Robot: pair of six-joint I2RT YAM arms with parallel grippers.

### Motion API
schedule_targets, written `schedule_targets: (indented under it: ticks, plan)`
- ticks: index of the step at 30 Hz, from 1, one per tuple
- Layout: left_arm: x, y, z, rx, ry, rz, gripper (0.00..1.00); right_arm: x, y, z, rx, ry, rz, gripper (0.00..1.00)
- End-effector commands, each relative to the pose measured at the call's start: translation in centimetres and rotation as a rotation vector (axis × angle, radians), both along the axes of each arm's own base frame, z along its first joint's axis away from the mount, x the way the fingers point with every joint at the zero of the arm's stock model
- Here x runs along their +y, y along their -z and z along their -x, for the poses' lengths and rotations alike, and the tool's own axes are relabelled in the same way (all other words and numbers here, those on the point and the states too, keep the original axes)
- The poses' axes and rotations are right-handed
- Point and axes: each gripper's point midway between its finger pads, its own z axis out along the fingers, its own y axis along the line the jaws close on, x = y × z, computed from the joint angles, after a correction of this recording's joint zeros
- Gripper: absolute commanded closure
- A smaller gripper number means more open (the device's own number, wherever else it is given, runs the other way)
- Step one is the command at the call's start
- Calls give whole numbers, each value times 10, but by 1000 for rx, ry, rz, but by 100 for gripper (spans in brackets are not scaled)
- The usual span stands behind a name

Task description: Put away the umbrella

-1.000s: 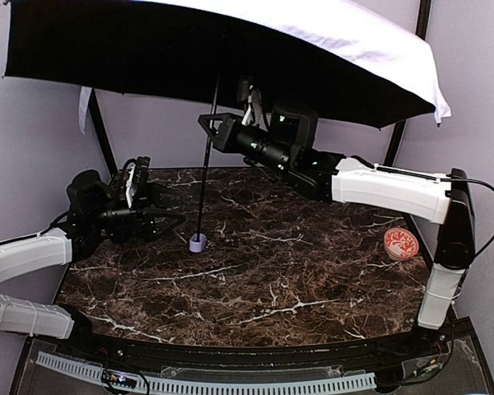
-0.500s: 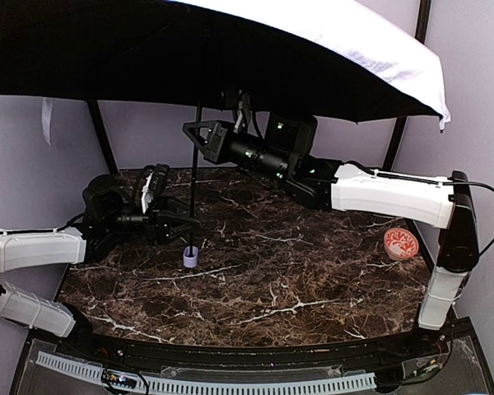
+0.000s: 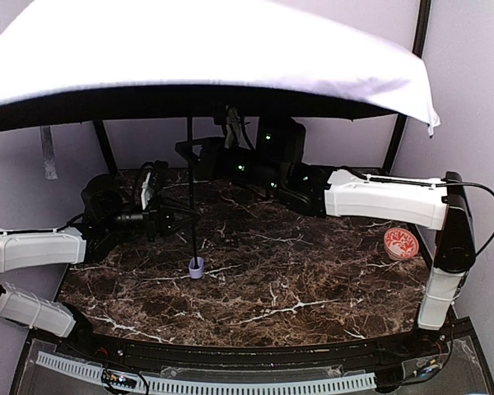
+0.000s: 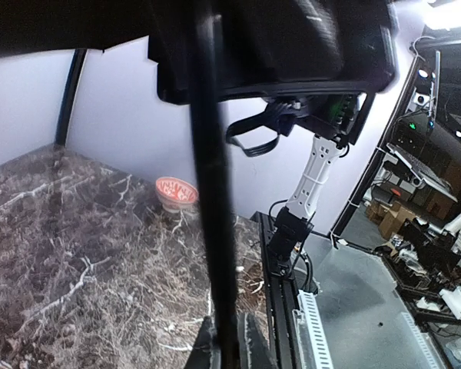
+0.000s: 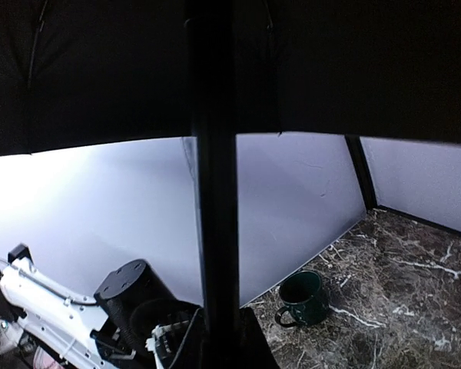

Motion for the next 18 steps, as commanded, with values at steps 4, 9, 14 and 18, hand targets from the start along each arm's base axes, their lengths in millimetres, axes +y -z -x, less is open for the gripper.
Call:
schedule_targets:
  ticks: [4, 9, 14, 18]
  plan:
    - [0, -3, -12, -49, -59, 37, 100, 0, -39, 8, -53, 5, -112, 91]
    - [-2, 1, -11, -38, -51, 36, 100, -6, -65, -3, -74, -2, -197, 62]
    - [-6, 4, -3, -73, -24, 15, 100, -28, -88, -28, -29, -12, -328, 49]
    - [-10, 7, 0, -70, 0, 5, 100, -43, -113, -44, -60, 17, -413, 42]
